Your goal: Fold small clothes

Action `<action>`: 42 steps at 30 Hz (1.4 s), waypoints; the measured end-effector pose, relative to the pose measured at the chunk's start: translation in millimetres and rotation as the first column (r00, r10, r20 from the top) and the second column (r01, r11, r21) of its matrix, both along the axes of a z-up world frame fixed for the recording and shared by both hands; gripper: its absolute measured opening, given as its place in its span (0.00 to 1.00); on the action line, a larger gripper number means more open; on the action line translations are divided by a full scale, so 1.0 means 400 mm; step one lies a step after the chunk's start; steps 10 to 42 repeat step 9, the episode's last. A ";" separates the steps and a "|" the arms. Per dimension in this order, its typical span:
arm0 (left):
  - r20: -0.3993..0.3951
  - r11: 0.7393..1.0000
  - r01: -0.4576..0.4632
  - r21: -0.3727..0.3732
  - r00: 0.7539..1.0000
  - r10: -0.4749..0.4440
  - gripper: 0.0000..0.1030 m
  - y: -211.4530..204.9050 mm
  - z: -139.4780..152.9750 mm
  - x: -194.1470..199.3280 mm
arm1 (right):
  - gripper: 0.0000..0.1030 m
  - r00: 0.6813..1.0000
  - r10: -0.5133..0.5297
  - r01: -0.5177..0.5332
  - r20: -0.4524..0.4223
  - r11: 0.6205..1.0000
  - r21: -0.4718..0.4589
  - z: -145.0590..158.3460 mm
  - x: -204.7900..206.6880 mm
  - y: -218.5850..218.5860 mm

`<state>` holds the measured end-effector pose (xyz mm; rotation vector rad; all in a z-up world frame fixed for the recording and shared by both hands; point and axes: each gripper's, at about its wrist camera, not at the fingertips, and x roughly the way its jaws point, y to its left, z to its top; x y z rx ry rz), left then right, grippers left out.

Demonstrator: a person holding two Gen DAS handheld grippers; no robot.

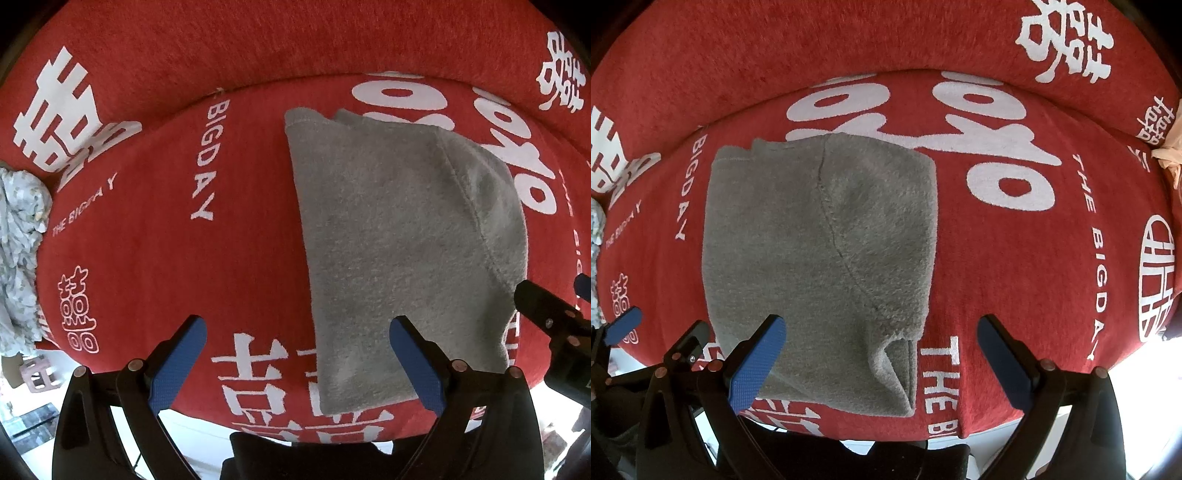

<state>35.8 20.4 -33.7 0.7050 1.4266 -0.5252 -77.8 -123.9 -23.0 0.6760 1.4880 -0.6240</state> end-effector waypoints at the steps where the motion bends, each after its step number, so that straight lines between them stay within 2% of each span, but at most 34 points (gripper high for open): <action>1: -0.004 1.000 0.000 0.003 1.000 0.000 0.97 0.000 -0.002 0.000 | 1.00 1.000 0.000 0.000 0.000 1.000 0.001 -0.001 0.000 -0.001; 9: -0.016 1.000 -0.002 0.027 1.000 0.002 0.97 0.000 -0.016 -0.005 | 1.00 1.000 0.001 -0.001 0.004 1.000 0.006 -0.007 -0.004 -0.006; 42: -0.016 1.000 -0.002 0.027 1.000 0.002 0.97 0.000 -0.016 -0.005 | 1.00 1.000 0.001 -0.001 0.004 1.000 0.006 -0.007 -0.004 -0.006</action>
